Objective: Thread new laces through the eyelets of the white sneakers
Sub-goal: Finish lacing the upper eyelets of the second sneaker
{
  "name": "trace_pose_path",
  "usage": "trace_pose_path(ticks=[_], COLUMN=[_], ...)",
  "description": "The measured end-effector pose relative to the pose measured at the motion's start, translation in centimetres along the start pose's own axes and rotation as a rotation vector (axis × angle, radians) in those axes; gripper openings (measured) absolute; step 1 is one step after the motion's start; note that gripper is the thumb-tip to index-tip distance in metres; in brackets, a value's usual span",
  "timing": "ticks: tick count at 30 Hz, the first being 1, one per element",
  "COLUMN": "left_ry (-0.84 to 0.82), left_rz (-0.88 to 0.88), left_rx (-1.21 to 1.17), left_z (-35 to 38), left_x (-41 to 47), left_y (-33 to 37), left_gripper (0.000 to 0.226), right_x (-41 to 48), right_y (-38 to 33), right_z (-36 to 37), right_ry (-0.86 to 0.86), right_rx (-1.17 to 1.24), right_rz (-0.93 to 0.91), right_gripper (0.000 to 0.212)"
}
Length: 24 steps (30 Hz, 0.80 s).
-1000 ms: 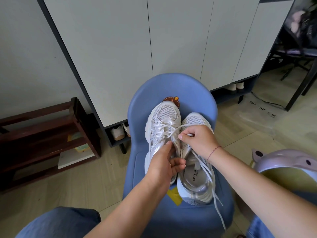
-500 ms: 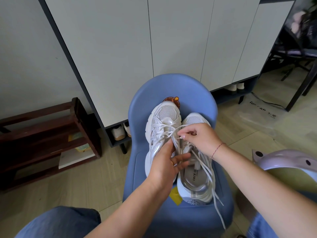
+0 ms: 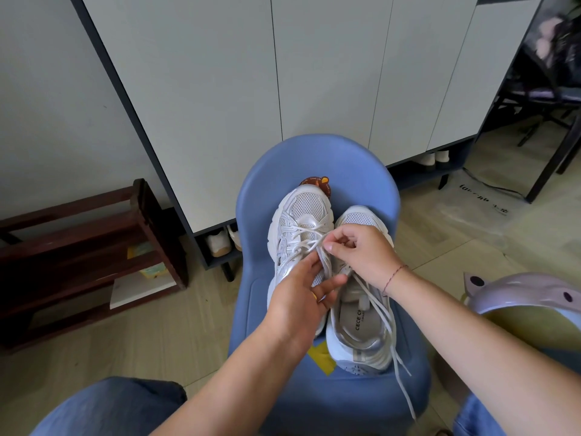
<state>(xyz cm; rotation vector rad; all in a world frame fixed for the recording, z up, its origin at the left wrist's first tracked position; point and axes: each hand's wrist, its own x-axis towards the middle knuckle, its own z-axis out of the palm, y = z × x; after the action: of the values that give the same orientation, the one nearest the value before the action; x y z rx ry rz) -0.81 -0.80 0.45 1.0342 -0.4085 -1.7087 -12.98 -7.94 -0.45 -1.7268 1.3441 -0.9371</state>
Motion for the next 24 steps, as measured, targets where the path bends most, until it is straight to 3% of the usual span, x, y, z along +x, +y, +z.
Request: trace_pose_path(ticks=[1,4,7,17,21,24], left_ry=[-0.01,-0.018,0.027,-0.06,0.176,0.197], left_rz=[-0.017,-0.05,-0.008,0.302,0.742,0.836], left_rx=[-0.024,-0.072,0.005,1.094,1.703,1.662], left_z=[0.0,-0.2,-0.2,-1.5,-2.0,-2.5], left_x=[-0.1,-0.1,0.3,0.9,2.0,3.1], left_y=[0.2,0.6,0.8,3.9,3.6,2.8], left_gripper=[0.033,0.029,0.024,0.021,0.02,0.02], right_x=[-0.1,-0.2,-0.1,-0.5,-0.6,-0.7], right_y=[-0.1,-0.2,-0.3,-0.6,-0.8,-1.0], right_z=[0.0,-0.2,0.0,0.7,0.5,0.4], right_ry=[-0.036,-0.105,-0.085,0.089,0.087,0.063], right_rx=[-0.004,-0.012,-0.047,-0.044,-0.01,0.027], right_rz=[0.005,0.056,0.052,0.111,0.158,0.176], right_gripper=[0.006,0.024,0.025,0.028,0.023,0.025])
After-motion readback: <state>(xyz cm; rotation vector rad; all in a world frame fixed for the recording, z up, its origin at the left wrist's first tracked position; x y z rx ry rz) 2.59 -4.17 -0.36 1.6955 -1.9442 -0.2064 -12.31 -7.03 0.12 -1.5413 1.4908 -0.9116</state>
